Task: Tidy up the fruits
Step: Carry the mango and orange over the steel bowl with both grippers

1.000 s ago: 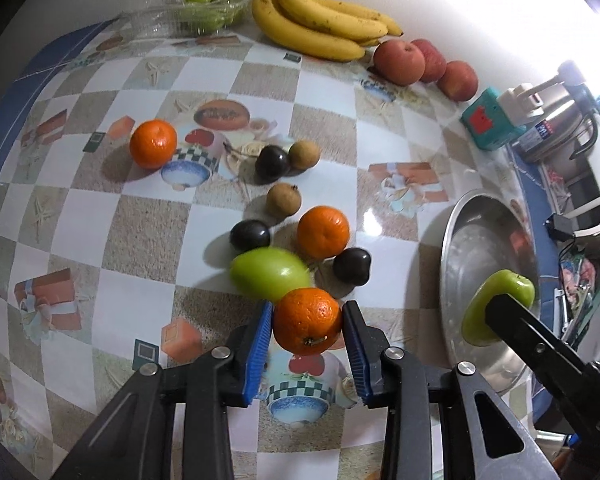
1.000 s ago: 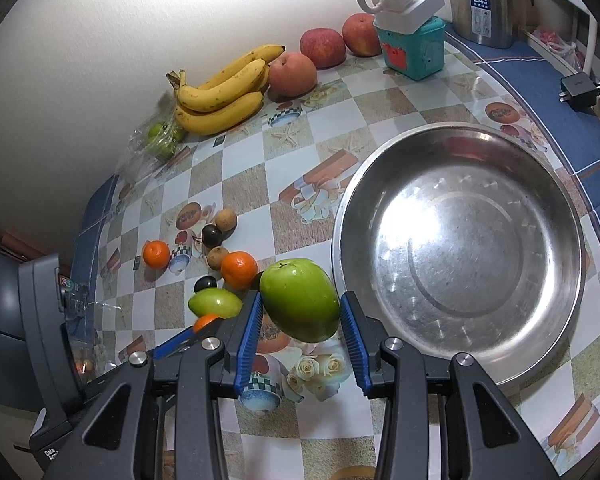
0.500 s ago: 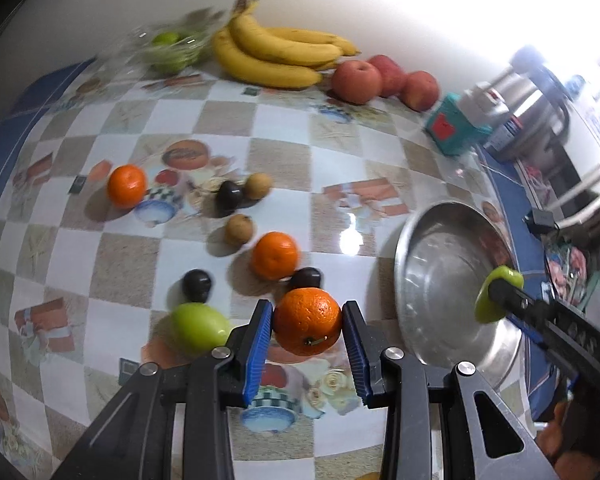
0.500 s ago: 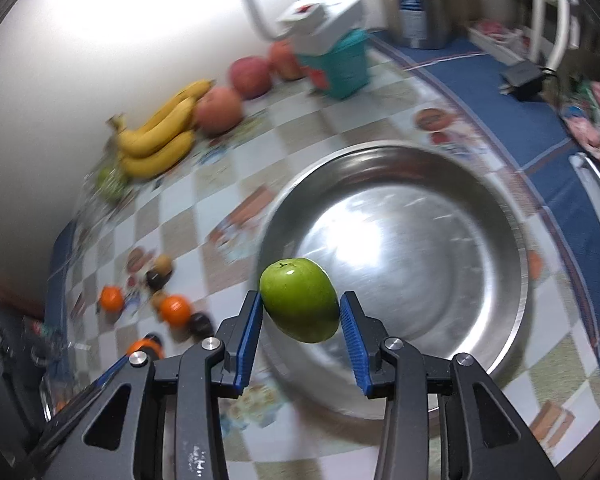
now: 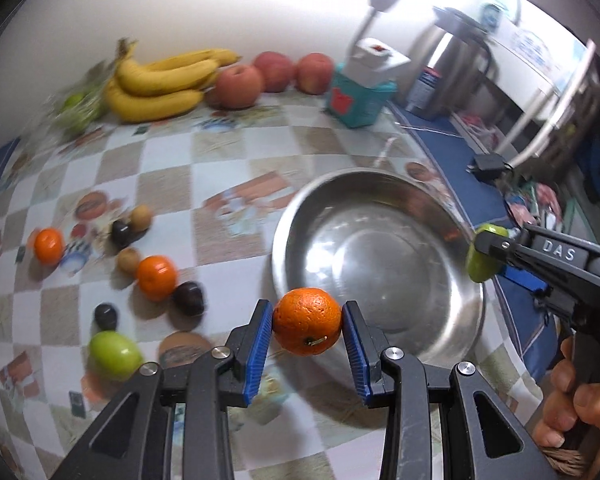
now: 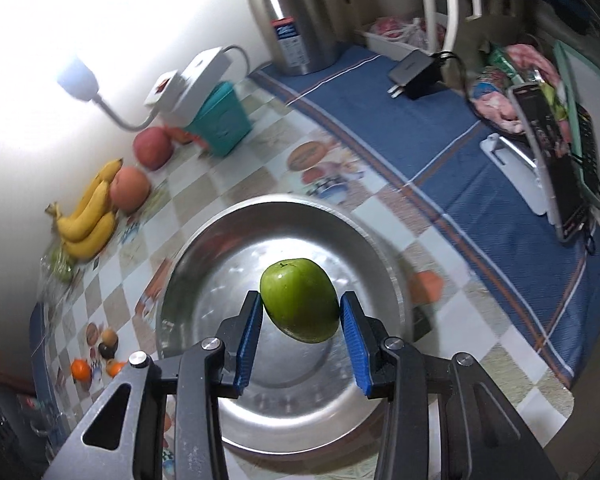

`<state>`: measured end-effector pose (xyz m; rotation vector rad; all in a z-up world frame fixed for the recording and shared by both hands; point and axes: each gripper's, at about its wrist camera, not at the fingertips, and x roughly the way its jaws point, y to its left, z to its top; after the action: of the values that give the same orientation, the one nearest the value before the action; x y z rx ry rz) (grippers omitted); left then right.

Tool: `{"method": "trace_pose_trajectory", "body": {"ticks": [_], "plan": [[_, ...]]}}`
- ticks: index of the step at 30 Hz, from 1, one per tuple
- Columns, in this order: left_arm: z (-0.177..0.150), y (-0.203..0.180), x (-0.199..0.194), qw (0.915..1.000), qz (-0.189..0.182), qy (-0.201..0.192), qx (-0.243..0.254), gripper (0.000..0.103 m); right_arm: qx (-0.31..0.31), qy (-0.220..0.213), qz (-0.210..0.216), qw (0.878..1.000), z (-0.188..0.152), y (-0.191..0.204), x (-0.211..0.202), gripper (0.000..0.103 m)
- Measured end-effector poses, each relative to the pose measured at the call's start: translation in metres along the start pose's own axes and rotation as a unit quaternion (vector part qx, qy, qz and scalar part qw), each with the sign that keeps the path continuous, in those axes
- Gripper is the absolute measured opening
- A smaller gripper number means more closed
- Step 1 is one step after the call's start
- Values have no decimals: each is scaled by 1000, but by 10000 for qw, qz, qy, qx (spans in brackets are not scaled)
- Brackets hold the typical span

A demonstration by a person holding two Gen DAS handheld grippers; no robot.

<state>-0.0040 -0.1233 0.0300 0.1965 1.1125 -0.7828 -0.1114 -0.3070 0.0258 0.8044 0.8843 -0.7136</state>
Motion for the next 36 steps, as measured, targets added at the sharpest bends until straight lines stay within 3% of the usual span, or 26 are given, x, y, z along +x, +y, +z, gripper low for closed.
{"method": "trace_pose_trajectory", "body": {"ticks": [4, 8, 26, 36], "plan": [[1, -14, 7, 9997, -195, -4, 178, 38, 13, 17, -16, 10000, 1, -3, 1, 42], [2, -24, 14, 9992, -151, -45, 358, 38, -31, 100, -38, 9999, 0, -3, 6, 42], [-4, -36, 75, 9975, -4, 473, 529, 39, -292, 587, -361, 9972, -11, -1, 40, 39], [-4, -38, 77, 9973, 40, 440, 590, 39, -355, 587, -398, 9969, -12, 2, 41, 39]]}}
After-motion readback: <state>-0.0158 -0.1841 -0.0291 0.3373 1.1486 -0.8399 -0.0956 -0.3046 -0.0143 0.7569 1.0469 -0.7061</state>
